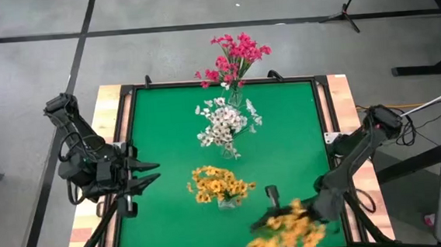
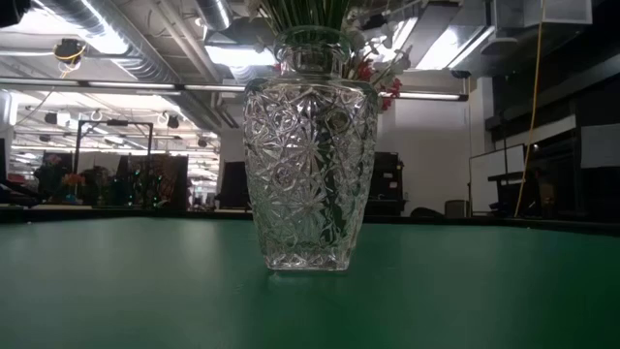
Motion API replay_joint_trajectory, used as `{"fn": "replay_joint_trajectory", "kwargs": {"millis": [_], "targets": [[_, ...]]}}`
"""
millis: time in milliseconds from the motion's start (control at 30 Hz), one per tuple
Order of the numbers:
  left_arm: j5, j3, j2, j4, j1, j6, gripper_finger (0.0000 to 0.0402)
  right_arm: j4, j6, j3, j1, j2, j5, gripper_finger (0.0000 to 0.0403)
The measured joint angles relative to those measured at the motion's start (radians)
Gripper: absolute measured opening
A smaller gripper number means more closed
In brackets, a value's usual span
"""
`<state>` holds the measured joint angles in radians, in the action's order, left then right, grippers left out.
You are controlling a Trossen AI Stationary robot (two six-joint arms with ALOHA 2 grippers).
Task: Sort flowers into vase by color
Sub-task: Put the yellow flowers into the bottom transparent vase
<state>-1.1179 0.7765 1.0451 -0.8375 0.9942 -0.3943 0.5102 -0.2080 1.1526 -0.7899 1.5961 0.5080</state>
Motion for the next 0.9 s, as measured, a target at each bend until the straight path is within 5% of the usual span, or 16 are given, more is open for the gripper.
{"fn": "replay_joint_trajectory", "kwargs": {"millis": [233, 900], "targets": [[-0.003, 0.000, 0.000, 0.005, 0.004, -0.001, 0.0104, 0.577, -0.076, -0.253, 0.019, 0.102, 0.065, 0.0014], [-0.027, 0.000, 0.000, 0.043, 0.003, 0.000, 0.0104, 0.589, -0.060, -0.253, 0.151, 0.206, 0.025, 0.0014]]}}
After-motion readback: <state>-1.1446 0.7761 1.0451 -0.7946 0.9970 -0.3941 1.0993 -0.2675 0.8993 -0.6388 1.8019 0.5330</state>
